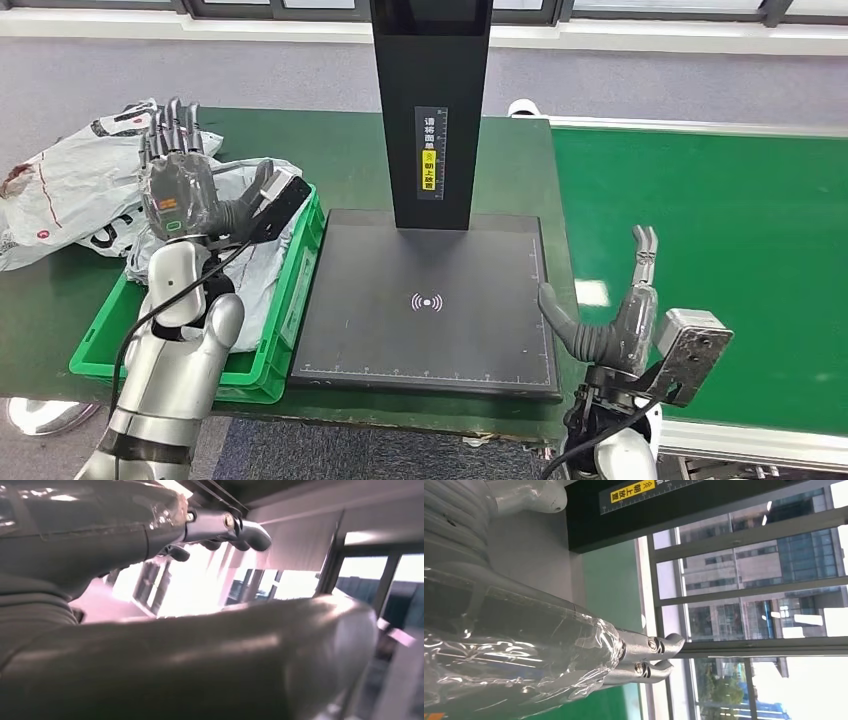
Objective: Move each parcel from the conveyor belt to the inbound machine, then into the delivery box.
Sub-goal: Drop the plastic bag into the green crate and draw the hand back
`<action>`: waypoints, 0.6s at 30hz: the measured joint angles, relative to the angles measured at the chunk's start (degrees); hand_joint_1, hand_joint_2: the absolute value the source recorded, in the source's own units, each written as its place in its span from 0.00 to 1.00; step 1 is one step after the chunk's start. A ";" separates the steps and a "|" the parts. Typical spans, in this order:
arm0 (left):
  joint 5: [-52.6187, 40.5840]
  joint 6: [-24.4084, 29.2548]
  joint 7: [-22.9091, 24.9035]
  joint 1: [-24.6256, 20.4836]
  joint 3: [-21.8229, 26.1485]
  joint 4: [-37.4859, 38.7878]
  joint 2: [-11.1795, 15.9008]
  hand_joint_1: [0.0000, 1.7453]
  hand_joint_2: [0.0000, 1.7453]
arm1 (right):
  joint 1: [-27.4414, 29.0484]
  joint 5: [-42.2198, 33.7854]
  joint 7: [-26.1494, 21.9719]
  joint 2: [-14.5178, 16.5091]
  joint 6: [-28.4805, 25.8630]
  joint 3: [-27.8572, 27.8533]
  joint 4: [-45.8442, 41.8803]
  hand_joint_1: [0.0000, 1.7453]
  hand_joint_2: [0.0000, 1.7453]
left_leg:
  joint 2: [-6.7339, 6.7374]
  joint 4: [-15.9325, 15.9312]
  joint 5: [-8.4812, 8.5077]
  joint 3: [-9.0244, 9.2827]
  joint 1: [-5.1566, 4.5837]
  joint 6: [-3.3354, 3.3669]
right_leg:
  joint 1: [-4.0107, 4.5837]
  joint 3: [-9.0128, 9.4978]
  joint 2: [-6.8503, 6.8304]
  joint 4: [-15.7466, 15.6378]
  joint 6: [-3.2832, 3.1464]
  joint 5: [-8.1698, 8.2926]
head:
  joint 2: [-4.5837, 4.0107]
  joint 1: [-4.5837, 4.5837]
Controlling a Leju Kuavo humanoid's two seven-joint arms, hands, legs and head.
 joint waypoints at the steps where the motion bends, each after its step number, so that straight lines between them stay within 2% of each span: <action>1: 2.12 2.16 -1.37 1.06 0.08 -2.51 -0.25 0.00 0.00 | 0.12 0.02 -0.18 -0.03 -0.12 -0.01 -0.10 0.00 1.00 | 0.01 0.00 -0.01 0.00 0.00 0.00 | -0.01 -0.01 0.00 0.00 0.00 -0.01 | 0.00 0.00; 3: 9.22 8.26 -6.60 2.67 0.08 -6.91 -0.70 0.00 0.00 | 0.41 -0.03 -0.74 -0.08 -0.44 -0.01 -0.28 0.00 1.00 | 0.02 0.00 -0.02 0.00 0.01 -0.01 | -0.02 -0.04 0.00 0.00 0.00 -0.01 | 0.00 -0.01; 5: 20.67 13.84 -16.15 3.75 -0.19 -10.93 -1.56 0.00 0.00 | 0.76 -0.22 -1.42 -0.15 -0.92 -0.01 -0.48 0.00 1.00 | 0.00 0.00 -0.02 0.00 0.01 -0.01 | -0.01 -0.02 -0.03 0.00 0.01 -0.02 | 0.00 -0.02; 7: 32.67 15.94 -25.40 4.61 -1.20 -14.11 -2.56 0.00 0.00 | 1.14 -0.40 -1.88 -0.23 -1.54 -0.01 -0.67 0.00 1.00 | -0.04 0.00 -0.02 0.01 0.01 -0.01 | -0.01 0.02 -0.08 0.00 0.01 -0.04 | 0.00 -0.02; 9: 42.60 13.23 -29.61 5.15 -3.06 -15.22 -3.44 0.00 0.00 | 1.60 -0.46 -2.01 -0.31 -2.24 -0.01 -1.03 0.00 1.00 | -0.06 0.00 -0.03 0.02 -0.01 0.03 | -0.01 0.03 -0.12 -0.01 0.03 -0.06 | 0.00 -0.02; 11: 52.72 6.26 -31.00 5.20 -5.33 -13.96 -4.28 0.00 0.00 | 2.17 -0.52 -1.81 -0.40 -2.67 -0.04 -1.62 0.00 1.00 | -0.06 0.01 -0.05 0.03 -0.04 0.08 | -0.01 0.03 -0.15 -0.02 0.06 -0.07 | 0.00 -0.02; 15: 71.92 -13.14 -31.99 3.74 -9.28 -3.78 -6.45 0.00 1.00 | 2.52 -2.50 -0.08 -0.57 -0.42 -0.53 -2.10 0.00 1.00 | -0.06 0.02 0.01 0.02 -0.10 0.18 | -0.05 0.06 -0.15 -0.04 0.14 0.02 | 0.00 -0.01; 16: 74.31 -15.77 -32.31 3.41 -9.77 -1.66 -6.84 0.00 1.00 | 2.51 -2.94 0.20 -0.60 0.18 -0.63 -2.09 0.00 1.00 | -0.05 0.03 0.02 0.02 -0.11 0.19 | -0.05 0.06 -0.14 -0.04 0.16 0.05 | 0.00 0.00; 18: 75.52 -17.25 -32.77 3.21 -10.09 -0.13 -7.09 0.00 1.00 | 2.50 -3.29 0.43 -0.62 0.65 -0.68 -2.09 0.00 1.00 | -0.04 0.03 0.03 0.01 -0.12 0.19 | -0.05 0.04 -0.13 -0.04 0.17 0.08 | 0.00 0.00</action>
